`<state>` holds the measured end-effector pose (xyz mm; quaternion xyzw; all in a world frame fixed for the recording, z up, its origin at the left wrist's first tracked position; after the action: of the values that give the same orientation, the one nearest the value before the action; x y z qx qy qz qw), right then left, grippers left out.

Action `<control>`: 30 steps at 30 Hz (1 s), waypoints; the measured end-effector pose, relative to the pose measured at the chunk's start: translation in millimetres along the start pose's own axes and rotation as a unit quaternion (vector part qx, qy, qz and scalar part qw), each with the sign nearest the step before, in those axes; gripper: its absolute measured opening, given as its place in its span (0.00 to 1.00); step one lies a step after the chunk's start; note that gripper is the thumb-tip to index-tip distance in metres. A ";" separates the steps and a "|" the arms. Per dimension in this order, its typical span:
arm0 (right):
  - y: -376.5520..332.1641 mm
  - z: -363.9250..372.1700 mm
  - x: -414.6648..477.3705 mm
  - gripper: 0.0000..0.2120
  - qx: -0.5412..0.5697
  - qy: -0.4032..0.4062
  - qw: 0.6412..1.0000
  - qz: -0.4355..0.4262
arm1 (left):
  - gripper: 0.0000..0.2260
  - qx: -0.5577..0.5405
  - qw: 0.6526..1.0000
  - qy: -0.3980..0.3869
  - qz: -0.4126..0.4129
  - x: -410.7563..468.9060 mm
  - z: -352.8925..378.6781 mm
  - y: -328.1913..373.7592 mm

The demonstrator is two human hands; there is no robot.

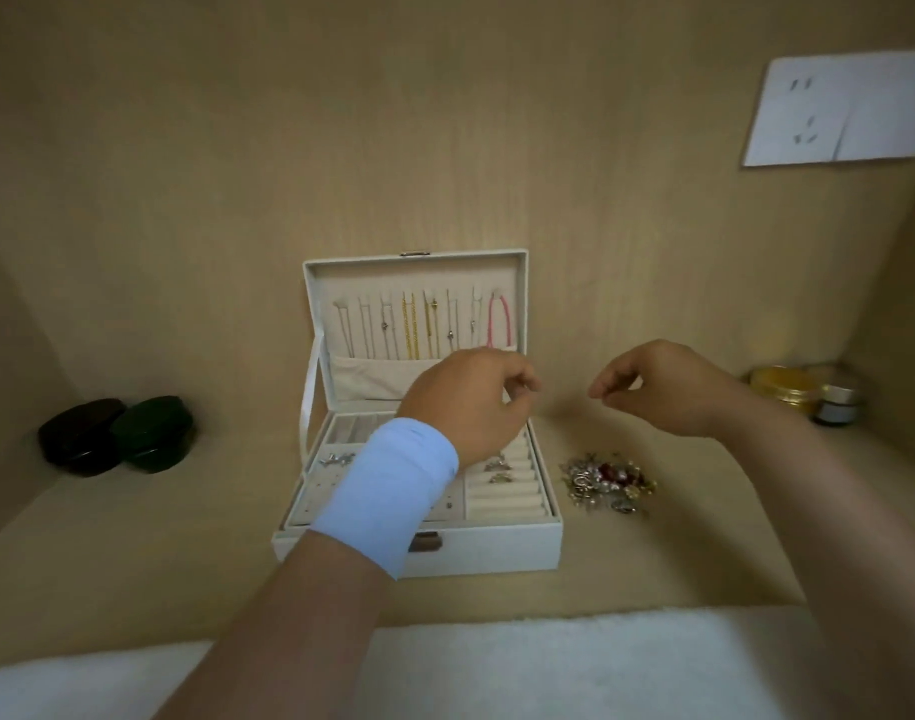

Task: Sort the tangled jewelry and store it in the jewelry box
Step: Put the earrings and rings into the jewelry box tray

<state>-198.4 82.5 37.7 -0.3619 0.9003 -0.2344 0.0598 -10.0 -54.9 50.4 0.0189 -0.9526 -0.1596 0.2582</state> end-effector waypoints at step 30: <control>55.2 15.9 13.9 0.07 0.291 -0.097 0.943 0.131 | 0.04 -0.116 0.988 -0.066 -0.081 84.8 100.0 10.0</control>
<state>-238.6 101.6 -1.2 -0.2285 0.8220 -0.4402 0.2797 -132.8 -25.9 13.2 0.0549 -0.9380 -0.2903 0.1812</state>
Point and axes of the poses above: each hand's wrist, its own x-axis towards the middle knuckle, its own z-axis out of the palm, y = z × x, the point moved 2 cm from there along x, towards the middle knuckle, and after that the axes turned 15 degrees about z, right-handed, at the moved point
